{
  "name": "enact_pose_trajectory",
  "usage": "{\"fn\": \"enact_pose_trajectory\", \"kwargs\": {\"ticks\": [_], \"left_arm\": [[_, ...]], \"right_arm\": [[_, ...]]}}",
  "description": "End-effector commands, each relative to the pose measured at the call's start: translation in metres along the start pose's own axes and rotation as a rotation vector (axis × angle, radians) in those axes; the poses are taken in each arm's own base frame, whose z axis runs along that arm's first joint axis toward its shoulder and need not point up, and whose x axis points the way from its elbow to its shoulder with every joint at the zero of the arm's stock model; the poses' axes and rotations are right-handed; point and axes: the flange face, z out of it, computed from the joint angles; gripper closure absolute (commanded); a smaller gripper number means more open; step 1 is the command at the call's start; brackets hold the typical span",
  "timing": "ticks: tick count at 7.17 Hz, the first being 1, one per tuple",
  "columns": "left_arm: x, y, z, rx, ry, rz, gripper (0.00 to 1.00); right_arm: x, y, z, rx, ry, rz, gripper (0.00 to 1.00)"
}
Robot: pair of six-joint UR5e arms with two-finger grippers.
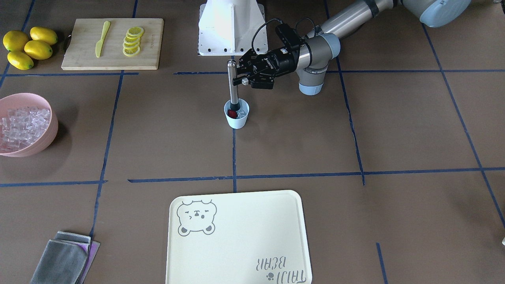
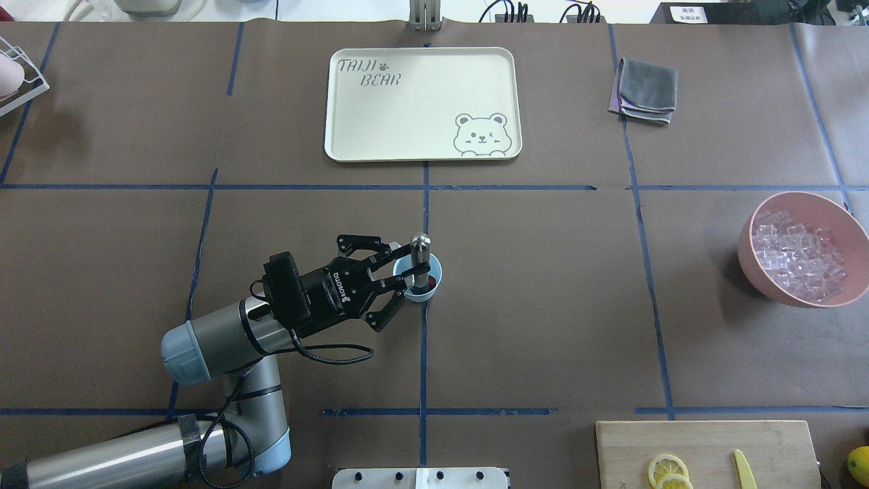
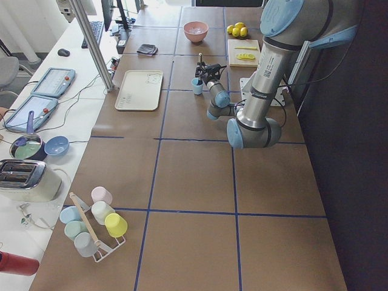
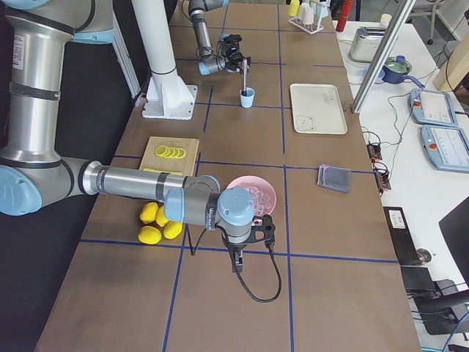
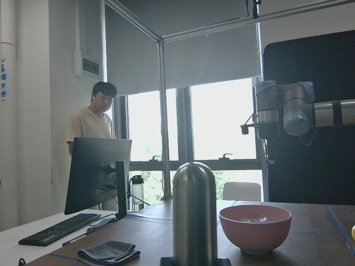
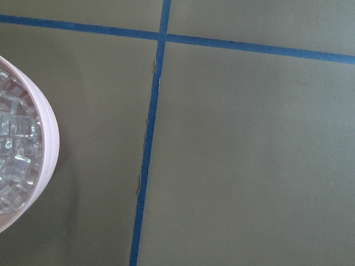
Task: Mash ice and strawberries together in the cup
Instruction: 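Press the pestle down into the cup with the left gripper to mash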
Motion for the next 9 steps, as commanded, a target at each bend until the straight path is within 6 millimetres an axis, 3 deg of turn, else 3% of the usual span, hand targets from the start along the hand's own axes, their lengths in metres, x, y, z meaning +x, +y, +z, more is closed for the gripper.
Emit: {"fn": "enact_pose_trajectory", "kwargs": {"ticks": [1,5,6,9], "left_arm": [[-0.003,0.012,-0.007,-0.008,-0.002,0.003,1.0],[-0.009,0.0,0.001,0.018,-0.013,0.006,1.0],[-0.024,-0.024,0.008,0.05,-0.03,0.011,1.0],[-0.034,-0.078,0.033,-0.007,-0.065,0.051,1.0]], "right_arm": [[0.0,0.0,0.0,0.001,0.0,-0.001,0.0],[-0.001,0.0,-0.001,0.002,0.0,-0.001,0.0],[-0.001,0.0,-0.001,0.002,0.0,-0.002,0.0],[-0.001,0.0,-0.001,0.002,0.0,-0.002,0.0]]}}
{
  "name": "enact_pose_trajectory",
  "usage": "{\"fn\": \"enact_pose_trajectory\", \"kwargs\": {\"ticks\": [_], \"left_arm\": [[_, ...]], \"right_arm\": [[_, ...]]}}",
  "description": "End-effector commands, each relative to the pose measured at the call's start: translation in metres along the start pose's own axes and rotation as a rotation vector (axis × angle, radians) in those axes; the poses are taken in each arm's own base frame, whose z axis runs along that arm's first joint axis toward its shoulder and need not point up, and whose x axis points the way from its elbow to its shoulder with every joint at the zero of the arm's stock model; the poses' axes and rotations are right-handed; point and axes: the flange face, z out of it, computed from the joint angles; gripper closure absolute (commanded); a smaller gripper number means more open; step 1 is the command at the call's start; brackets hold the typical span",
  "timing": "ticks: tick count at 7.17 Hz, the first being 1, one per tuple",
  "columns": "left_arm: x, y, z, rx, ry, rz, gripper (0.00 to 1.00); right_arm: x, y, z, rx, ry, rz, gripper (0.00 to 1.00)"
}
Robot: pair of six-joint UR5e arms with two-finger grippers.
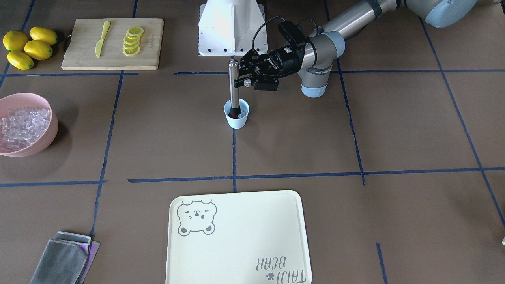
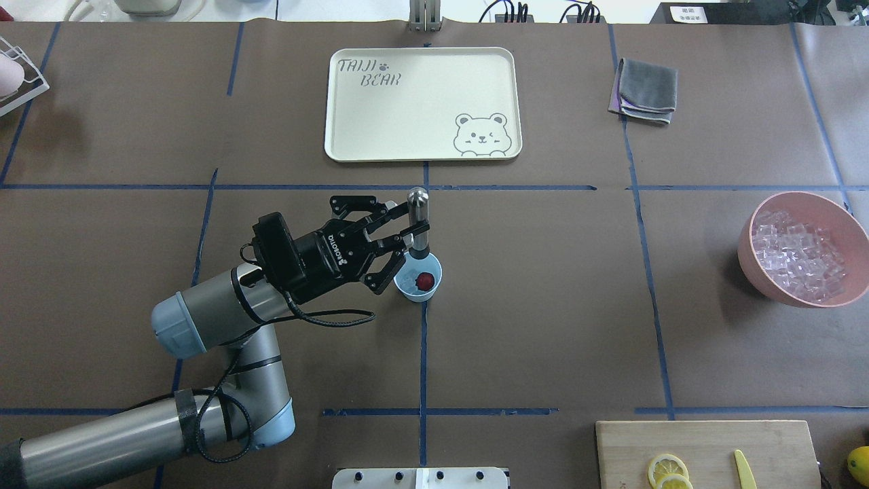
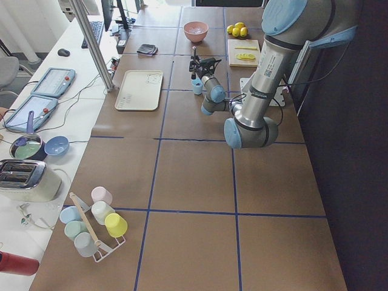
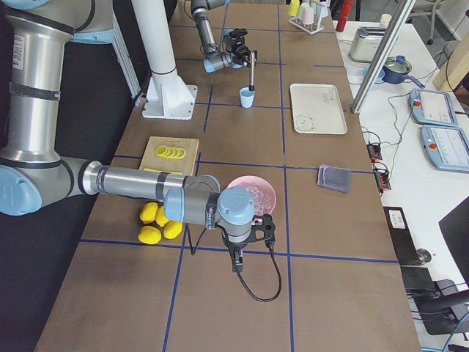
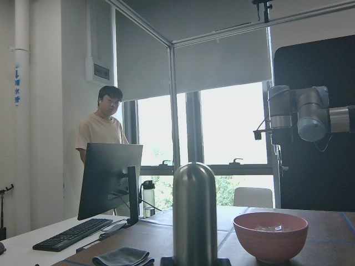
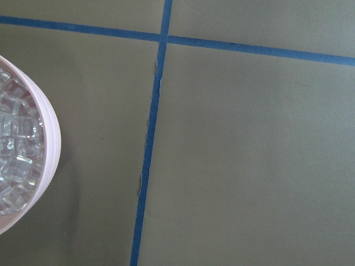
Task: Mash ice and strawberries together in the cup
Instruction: 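Press the pestle down into the cup with the left gripper to mash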
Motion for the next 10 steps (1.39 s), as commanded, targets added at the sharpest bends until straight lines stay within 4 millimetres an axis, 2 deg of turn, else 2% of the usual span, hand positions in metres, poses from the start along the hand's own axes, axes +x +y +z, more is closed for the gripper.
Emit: {"fn": "enact_pose_trajectory", "kwargs": {"ticks": [1,3,4,8,10], "left_arm": [[0.003,-0.044,0.023,-0.074,-0.022,0.026,1.0],[0.01,-0.082,0.047,-0.231,-0.058,0.067,1.0],[0.01,-0.081,0.043,-0.344,-0.076,0.095,1.0],[0.01,-0.11,0.053,-0.756,-0.164,0.185,0.98],[-0.034,-0.1,0.046,-0.994,-0.276,0.255,0.98]], "right_arm": [[0.0,0.0,0.0,-0.001,0.0,0.002,0.0],[0.001,0.0,0.0,-0.001,0.001,0.0,0.0],[0.001,0.0,0.001,-0.002,0.001,0.001,0.0],[0.003,0.001,0.003,-0.007,0.0,0.005,0.0],[0.004,0.003,0.005,-0.01,-0.001,0.007,0.0]]}}
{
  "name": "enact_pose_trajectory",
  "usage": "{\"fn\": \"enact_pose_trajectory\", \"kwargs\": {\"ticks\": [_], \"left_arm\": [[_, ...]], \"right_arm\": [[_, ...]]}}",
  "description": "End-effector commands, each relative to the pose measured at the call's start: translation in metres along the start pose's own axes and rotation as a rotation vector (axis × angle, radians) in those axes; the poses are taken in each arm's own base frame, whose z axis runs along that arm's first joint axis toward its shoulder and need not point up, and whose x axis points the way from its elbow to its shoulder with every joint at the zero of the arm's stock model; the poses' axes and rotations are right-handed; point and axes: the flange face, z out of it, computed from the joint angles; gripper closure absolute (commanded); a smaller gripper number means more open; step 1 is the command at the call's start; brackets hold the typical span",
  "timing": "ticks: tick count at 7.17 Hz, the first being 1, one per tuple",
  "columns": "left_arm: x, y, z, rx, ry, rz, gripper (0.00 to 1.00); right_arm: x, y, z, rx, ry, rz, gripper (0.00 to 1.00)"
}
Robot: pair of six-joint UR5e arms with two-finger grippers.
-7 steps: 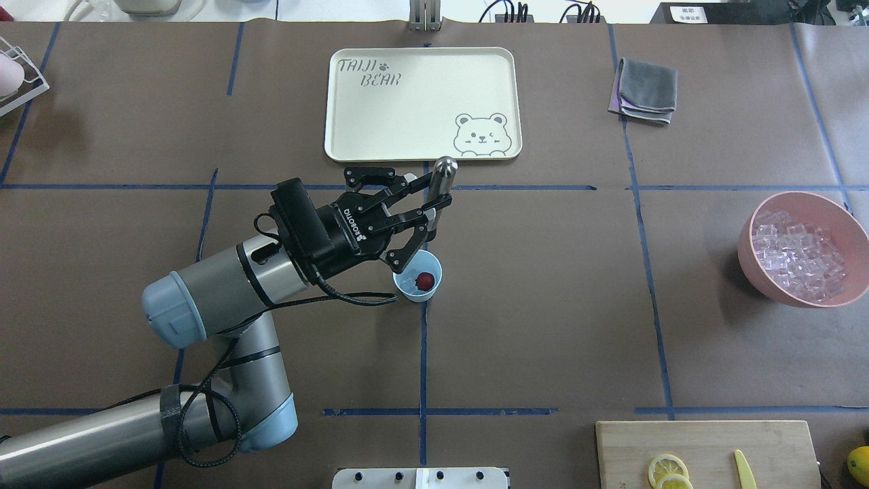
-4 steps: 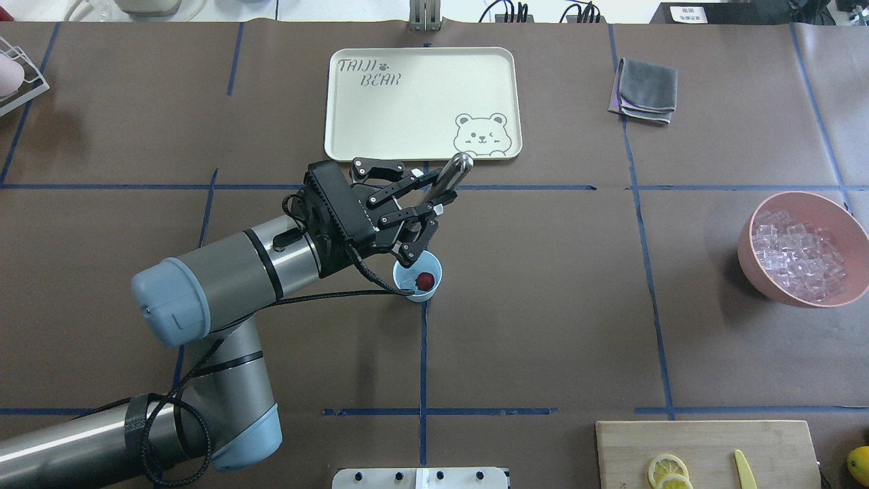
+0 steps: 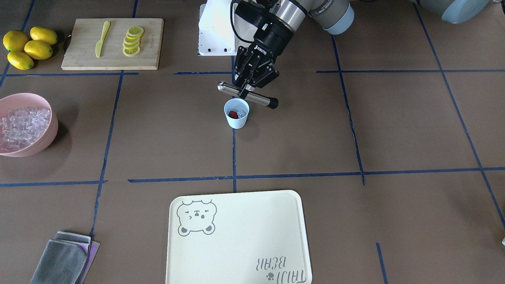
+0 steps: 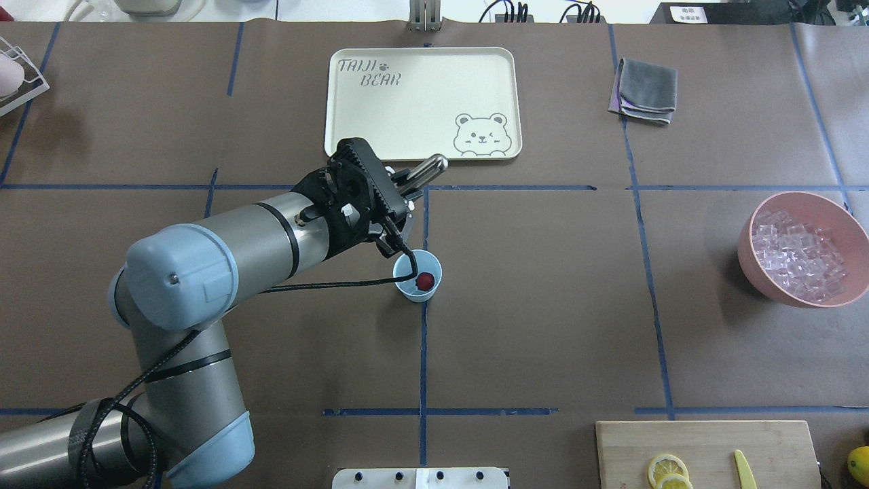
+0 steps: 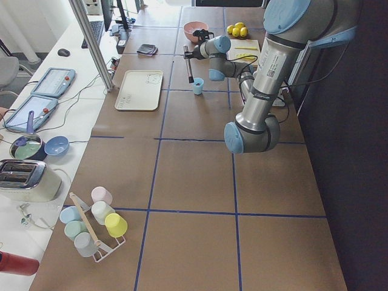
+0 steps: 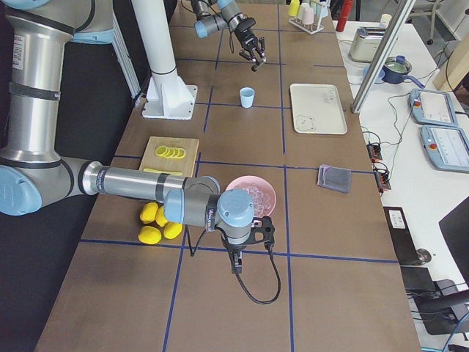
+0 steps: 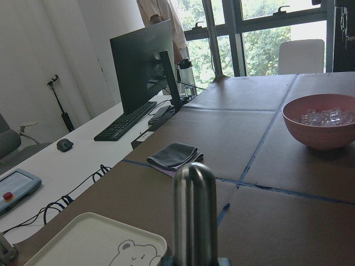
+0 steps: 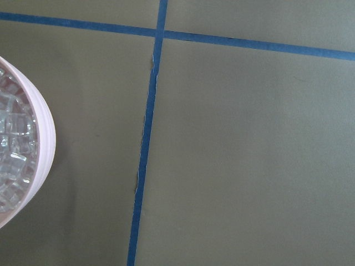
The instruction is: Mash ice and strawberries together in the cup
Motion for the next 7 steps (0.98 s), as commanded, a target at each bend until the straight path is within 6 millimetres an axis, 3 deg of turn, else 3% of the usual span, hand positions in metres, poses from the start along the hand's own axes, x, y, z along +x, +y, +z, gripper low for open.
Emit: {"fn": "enact_pose_trajectory", "kwargs": {"ticks": [1,3,5,7], "left_arm": [[-0.044,0.017,0.009,-0.243,-0.101,0.079,0.98],[-0.087,0.034,0.004,-0.466,-0.148,0.203,0.99],[-0.167,0.052,-0.013,-0.651,-0.136,0.057,0.99],[-0.238,0.1,-0.038,-0.768,-0.149,-0.091,0.99]], "right_arm": [[0.0,0.002,0.001,-0.002,0.0,0.001,0.0],[0.0,0.001,0.0,-0.001,0.0,0.0,0.0],[0.0,0.002,0.001,-0.002,0.001,0.001,0.0],[0.0,0.002,0.001,-0.002,0.0,0.001,0.0]]}}
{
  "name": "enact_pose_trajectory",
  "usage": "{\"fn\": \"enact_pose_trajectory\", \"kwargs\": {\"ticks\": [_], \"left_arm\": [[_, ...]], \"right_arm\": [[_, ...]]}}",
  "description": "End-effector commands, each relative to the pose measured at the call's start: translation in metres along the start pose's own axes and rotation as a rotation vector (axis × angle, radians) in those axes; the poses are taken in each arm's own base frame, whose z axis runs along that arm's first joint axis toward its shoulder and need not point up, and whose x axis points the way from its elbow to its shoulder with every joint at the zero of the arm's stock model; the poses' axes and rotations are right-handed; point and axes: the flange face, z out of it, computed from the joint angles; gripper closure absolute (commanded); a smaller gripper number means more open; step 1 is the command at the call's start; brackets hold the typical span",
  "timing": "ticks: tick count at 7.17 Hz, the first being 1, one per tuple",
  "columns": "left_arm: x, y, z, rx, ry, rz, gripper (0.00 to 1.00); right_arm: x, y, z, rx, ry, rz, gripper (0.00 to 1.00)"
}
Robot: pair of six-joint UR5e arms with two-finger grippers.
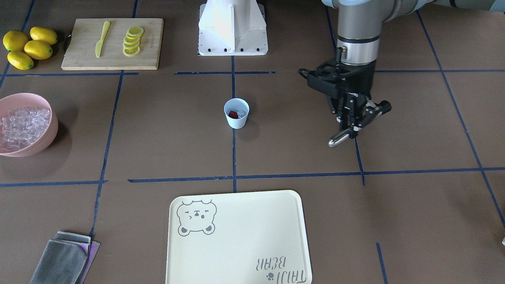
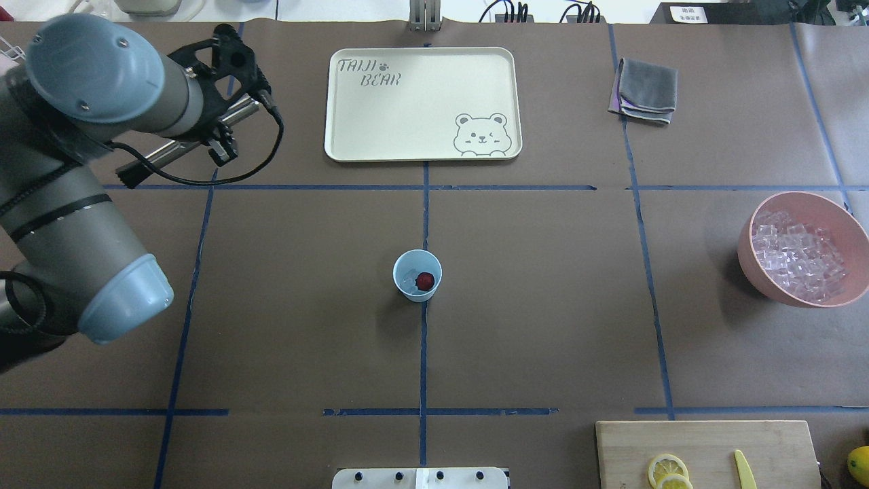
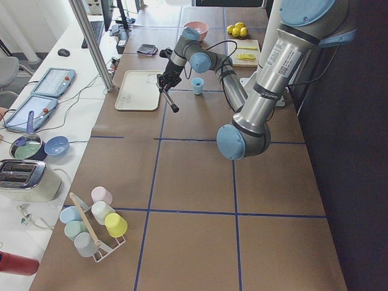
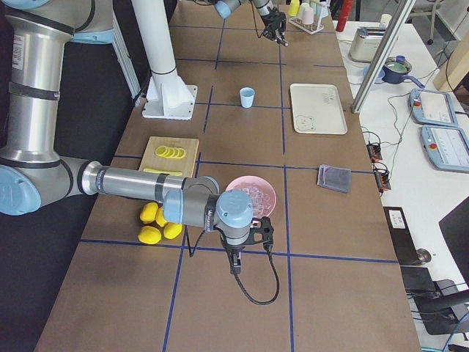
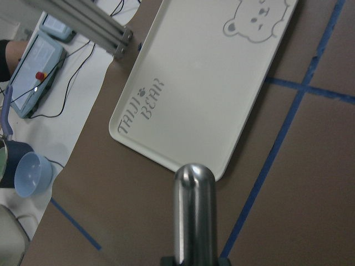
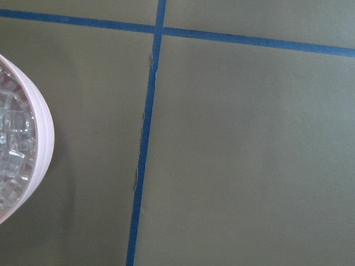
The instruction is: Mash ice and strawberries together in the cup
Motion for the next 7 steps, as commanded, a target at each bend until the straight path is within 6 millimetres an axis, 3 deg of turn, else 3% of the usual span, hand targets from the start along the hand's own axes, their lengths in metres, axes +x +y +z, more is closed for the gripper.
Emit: {"fn": "enact_pose_trajectory", "kwargs": {"ticks": [1,2,3,4,6,7], "left_arm": [[-0.069,0.056,0.022,-0.112,-0.008,-0.119,0.99],[-0.097,0.081,0.034,-0.166,0.021,-0.184,0.99],[-0.139,0.124,0.054,-0.234,0.071,-0.284,0.97],[-0.172,0.18,0.07,-0.305,0.061,-0.367,0.95],[-0.196,0.274,0.08,-0.39,0.141,-0.512,0.94],[-0.213,0.31,0.072,-0.382,0.232,-0.624,0.94]], "right_arm": [[-0.001,-0.001,-0.001,0.002,-0.001,-0.002,0.0],[0.0,-0.001,0.0,0.0,0.0,-0.002,0.0],[0.0,0.0,0.0,0.0,0.0,0.0,0.0],[0.0,0.0,-0.001,0.001,0.001,-0.001,0.0],[-0.001,0.0,-0.001,0.002,0.001,-0.002,0.01],[-0.001,0.0,-0.001,0.002,0.001,-0.002,0.0]]}}
